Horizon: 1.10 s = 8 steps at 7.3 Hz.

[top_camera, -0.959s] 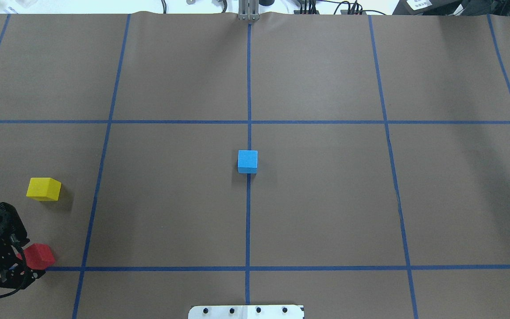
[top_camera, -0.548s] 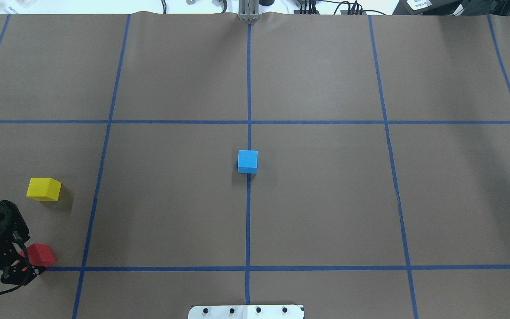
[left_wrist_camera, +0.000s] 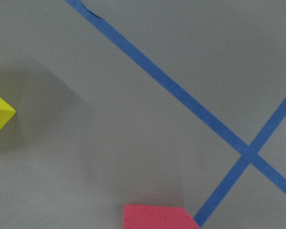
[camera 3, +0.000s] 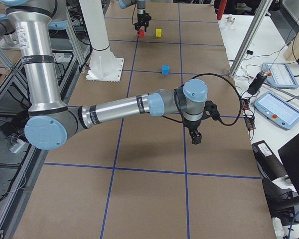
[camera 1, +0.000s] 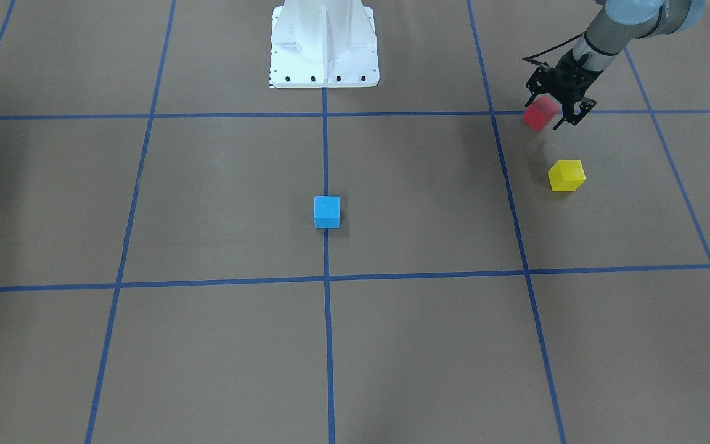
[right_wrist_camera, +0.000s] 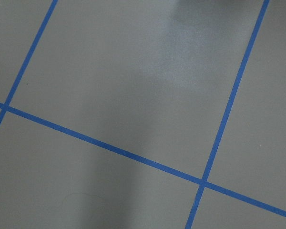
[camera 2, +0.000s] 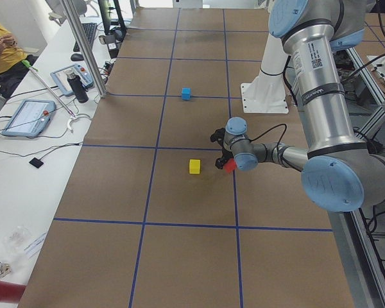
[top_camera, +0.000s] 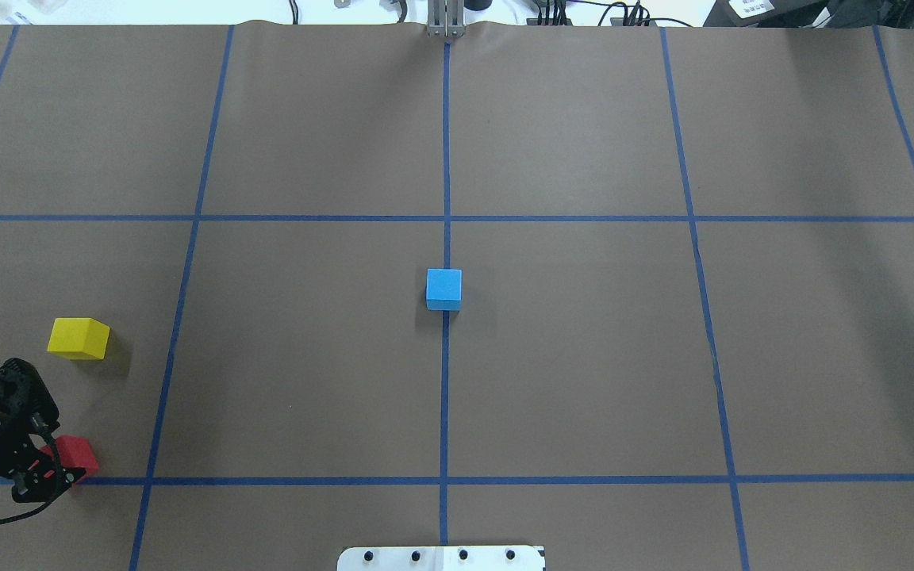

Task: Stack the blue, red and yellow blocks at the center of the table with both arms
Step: 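Grasp the red cube with the left gripper and lift it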

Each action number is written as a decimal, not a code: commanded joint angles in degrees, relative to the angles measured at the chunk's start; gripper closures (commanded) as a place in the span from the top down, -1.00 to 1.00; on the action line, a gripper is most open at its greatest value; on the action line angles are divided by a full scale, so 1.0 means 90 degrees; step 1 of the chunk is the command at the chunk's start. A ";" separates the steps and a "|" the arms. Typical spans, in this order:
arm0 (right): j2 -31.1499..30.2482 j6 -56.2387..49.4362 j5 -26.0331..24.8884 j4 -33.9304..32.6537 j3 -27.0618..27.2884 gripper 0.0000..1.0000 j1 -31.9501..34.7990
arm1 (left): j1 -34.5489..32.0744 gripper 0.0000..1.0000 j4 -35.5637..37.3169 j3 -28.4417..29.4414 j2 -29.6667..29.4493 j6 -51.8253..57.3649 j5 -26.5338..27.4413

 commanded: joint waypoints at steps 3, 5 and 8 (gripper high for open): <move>-0.0045 0.0034 -0.0011 -0.0024 -0.0010 1.00 0.0000 | -0.0092 -1.00 0.0058 -0.0352 -0.0019 -0.0116 -0.0057; -0.0211 0.0045 -0.0069 -0.0024 -0.0049 1.00 0.0039 | -0.0247 -1.00 0.0136 -0.0559 -0.0319 -0.1173 -0.0067; -0.0892 -0.0042 -0.0118 0.0014 -0.0059 1.00 0.0224 | -0.0892 -1.00 0.3142 -0.0754 -0.2958 -0.2108 -0.0292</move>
